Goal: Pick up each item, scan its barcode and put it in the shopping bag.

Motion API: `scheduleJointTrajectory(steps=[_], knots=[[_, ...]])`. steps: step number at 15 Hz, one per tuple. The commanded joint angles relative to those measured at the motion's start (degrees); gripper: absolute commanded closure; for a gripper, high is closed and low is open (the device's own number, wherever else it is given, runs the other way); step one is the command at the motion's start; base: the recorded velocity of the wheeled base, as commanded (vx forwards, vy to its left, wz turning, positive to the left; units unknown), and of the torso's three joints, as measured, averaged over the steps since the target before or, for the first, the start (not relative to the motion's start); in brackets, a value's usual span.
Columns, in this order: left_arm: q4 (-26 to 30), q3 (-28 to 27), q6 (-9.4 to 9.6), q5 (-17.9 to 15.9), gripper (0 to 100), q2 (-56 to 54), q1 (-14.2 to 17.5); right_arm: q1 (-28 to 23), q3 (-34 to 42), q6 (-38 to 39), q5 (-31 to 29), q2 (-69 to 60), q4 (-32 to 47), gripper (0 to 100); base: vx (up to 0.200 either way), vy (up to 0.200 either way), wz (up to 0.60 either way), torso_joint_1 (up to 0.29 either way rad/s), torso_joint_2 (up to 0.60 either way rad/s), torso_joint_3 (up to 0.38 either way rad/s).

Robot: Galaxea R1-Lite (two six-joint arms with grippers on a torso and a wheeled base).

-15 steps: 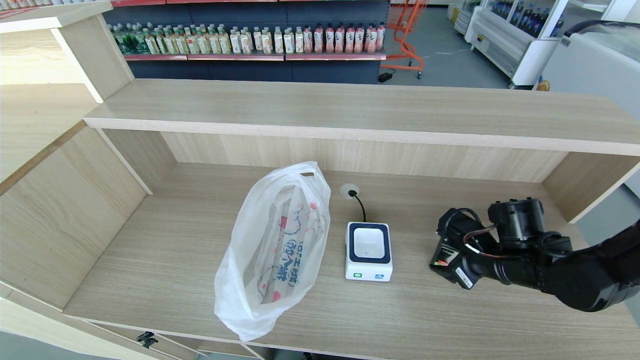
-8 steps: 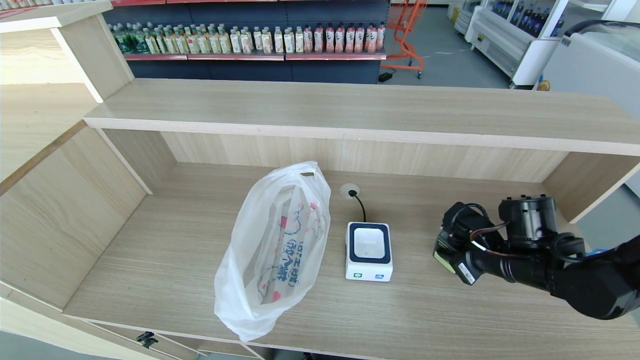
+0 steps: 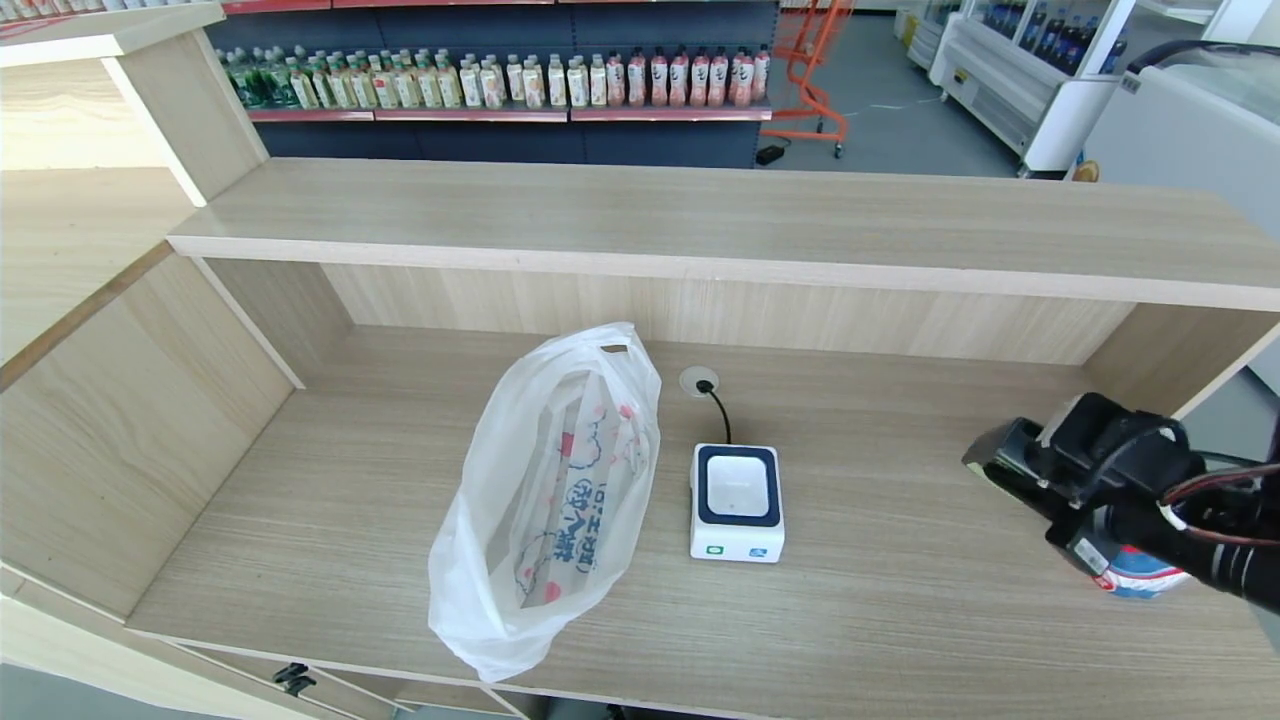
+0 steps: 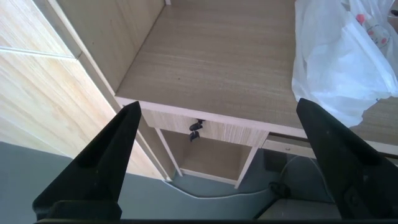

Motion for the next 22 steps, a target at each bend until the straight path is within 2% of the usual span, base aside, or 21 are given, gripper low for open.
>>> scheduleJointTrajectory(steps=[1,2,3,4,5,6,7,8,10,11,12,15,18,22], knots=[[0.00,0.00,0.02,0.03,0,-0.02,-0.02,-1.82,2.07,-9.43,12.01,-6.68,0.28,100,0.000,0.000,0.00,0.000,0.00,0.000],[0.00,0.00,0.02,0.03,0,-0.02,0.07,-2.79,2.07,-17.95,18.43,-6.32,1.07,100,0.000,0.000,0.00,0.000,0.00,0.000],[0.00,0.00,0.02,0.03,0,0.06,-0.02,-5.51,1.72,-32.10,25.20,-5.71,0.28,100,0.000,0.000,0.00,0.000,0.00,0.000],[0.00,0.00,0.02,0.03,0,-0.02,-0.02,-6.39,1.19,-45.29,29.77,-5.53,-2.36,100,0.000,0.000,0.00,0.000,0.00,0.000],[0.00,0.00,0.02,0.03,0,-0.02,0.07,-5.51,1.63,-53.64,34.69,-5.09,-2.80,100,0.000,0.000,0.00,0.000,0.00,0.000],[0.00,0.00,0.02,0.03,0,-0.02,-0.02,-4.72,1.90,-58.91,37.76,-4.22,-2.62,100,0.000,0.000,0.00,0.000,0.00,0.000],[0.00,0.00,0.02,0.03,0,0.06,0.07,-3.32,2.07,-73.15,40.84,-2.19,-0.07,100,0.000,0.000,0.00,0.000,0.00,0.000],[0.00,0.00,0.02,0.03,0,0.06,-0.02,-1.03,2.07,-82.55,41.28,-1.93,3.44,100,0.000,0.000,0.00,0.000,0.00,0.000],[0.00,0.00,0.02,0.03,0,0.06,0.07,3.45,1.37,-93.10,42.60,-0.35,9.77,100,0.000,0.000,0.00,0.000,0.00,0.000],[0.00,0.00,0.02,0.03,0,-0.02,0.07,4.77,0.58,-95.56,45.76,0.27,9.86,100,0.000,0.000,0.00,0.000,0.00,0.000],[0.00,0.00,0.02,0.03,0,-0.02,-0.02,5.82,-0.74,-101.19,50.07,1.15,9.77,100,0.000,0.000,0.00,0.000,0.00,0.000],[0.00,0.00,0.02,0.03,0,0.06,-0.02,8.29,-0.30,-107.60,50.77,0.97,10.12,100,0.000,0.000,0.00,0.000,0.00,0.000],[0.00,0.00,0.02,0.03,0,-0.02,0.07,11.19,-0.21,-107.87,50.77,2.73,9.68,100,0.000,0.000,0.00,0.000,0.00,0.000],[0.00,0.00,0.02,0.03,0,0.06,-0.02,13.82,-0.92,-107.87,50.77,2.11,4.68,100,0.000,0.000,0.00,0.000,0.00,0.000]])
